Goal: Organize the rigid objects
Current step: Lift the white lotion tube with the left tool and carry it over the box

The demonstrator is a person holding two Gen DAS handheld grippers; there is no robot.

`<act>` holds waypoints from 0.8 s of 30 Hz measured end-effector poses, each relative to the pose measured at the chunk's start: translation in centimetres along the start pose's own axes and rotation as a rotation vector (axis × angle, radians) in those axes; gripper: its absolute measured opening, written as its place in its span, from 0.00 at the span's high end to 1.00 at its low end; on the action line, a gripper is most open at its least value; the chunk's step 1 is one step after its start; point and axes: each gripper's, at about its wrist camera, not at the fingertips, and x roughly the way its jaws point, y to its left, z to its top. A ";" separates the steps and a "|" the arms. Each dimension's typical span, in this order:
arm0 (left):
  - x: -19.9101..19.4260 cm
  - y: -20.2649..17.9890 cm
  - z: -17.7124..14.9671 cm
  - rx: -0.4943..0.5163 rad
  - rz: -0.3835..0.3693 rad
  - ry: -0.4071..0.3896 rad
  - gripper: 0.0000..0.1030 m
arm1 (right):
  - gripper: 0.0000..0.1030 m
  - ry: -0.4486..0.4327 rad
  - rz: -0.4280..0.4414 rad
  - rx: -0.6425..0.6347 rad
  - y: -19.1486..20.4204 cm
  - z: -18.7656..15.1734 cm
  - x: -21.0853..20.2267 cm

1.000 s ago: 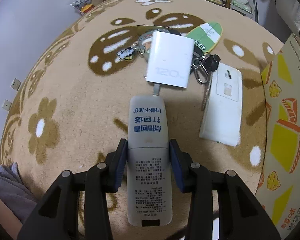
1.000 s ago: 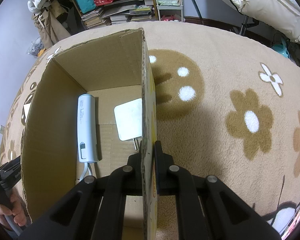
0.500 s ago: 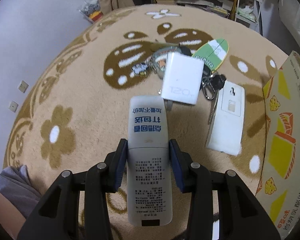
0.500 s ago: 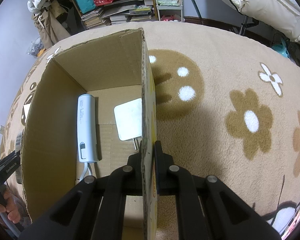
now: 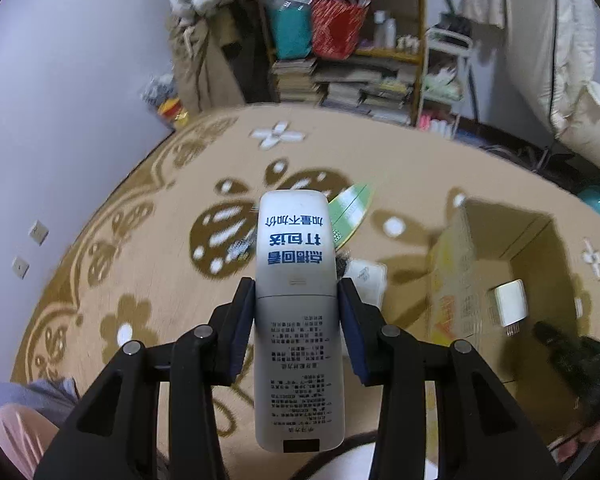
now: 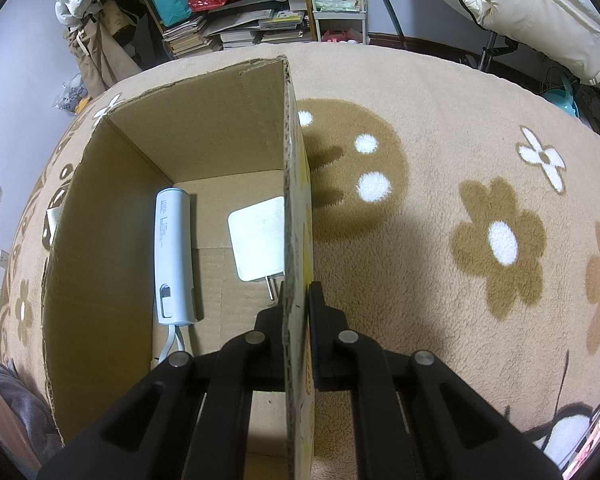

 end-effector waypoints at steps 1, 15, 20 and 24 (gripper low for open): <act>-0.5 -0.4 0.4 0.008 -0.009 -0.011 0.62 | 0.92 0.000 0.000 0.001 0.0 0.0 0.0; -3.9 -7.7 3.2 0.108 -0.152 -0.087 0.61 | 0.92 0.000 0.001 0.001 0.0 0.0 0.0; -3.7 -9.8 2.7 0.149 -0.178 -0.074 0.61 | 0.92 0.000 0.002 0.001 0.0 0.0 0.0; -3.3 -11.1 2.2 0.172 -0.196 -0.058 0.61 | 0.92 0.000 0.002 0.001 0.0 0.0 0.0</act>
